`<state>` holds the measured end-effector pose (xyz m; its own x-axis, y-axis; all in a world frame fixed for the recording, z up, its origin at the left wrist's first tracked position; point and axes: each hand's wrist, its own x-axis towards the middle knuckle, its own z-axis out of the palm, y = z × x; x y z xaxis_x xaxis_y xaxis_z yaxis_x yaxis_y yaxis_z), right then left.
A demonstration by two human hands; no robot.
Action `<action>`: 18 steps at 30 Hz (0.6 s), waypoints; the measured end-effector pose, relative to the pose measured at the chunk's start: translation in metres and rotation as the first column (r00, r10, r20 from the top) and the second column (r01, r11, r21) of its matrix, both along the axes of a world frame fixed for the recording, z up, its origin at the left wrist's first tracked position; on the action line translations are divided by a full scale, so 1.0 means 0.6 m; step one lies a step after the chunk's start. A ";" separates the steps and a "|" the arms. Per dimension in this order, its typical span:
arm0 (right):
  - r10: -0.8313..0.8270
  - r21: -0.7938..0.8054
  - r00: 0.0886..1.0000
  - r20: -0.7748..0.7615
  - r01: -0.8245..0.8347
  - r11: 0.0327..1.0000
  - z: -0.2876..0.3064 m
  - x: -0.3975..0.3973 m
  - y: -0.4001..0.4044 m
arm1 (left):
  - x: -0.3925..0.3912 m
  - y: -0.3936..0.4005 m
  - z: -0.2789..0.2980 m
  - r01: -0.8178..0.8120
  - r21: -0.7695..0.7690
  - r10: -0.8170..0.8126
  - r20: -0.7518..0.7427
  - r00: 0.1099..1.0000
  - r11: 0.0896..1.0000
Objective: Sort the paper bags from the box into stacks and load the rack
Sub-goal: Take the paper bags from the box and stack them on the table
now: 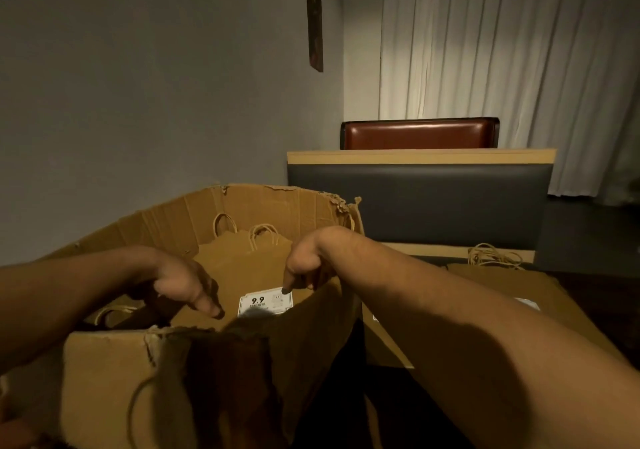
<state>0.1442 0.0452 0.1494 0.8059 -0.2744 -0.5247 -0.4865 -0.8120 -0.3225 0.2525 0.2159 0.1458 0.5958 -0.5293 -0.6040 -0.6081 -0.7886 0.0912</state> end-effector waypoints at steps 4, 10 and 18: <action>-0.033 0.029 0.999 -0.009 0.033 0.999 0.002 -0.004 0.001 | 0.033 -0.017 -0.010 -0.244 -0.163 0.198 -0.255 0.946 0.956; -0.139 0.129 0.987 0.076 0.128 0.983 0.005 -0.008 -0.010 | 0.051 -0.040 -0.014 -0.115 -0.013 0.115 -0.008 0.993 0.993; -0.212 0.246 0.940 0.266 0.146 0.958 0.008 -0.006 -0.009 | 0.063 -0.015 -0.028 -0.273 -0.066 0.253 -0.221 0.942 0.960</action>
<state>0.1405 0.0397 0.1545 0.8787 -0.3328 -0.3423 -0.4774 -0.6131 -0.6295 0.2904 0.2071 0.1291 0.5879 -0.4316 -0.6842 -0.3399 -0.8993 0.2752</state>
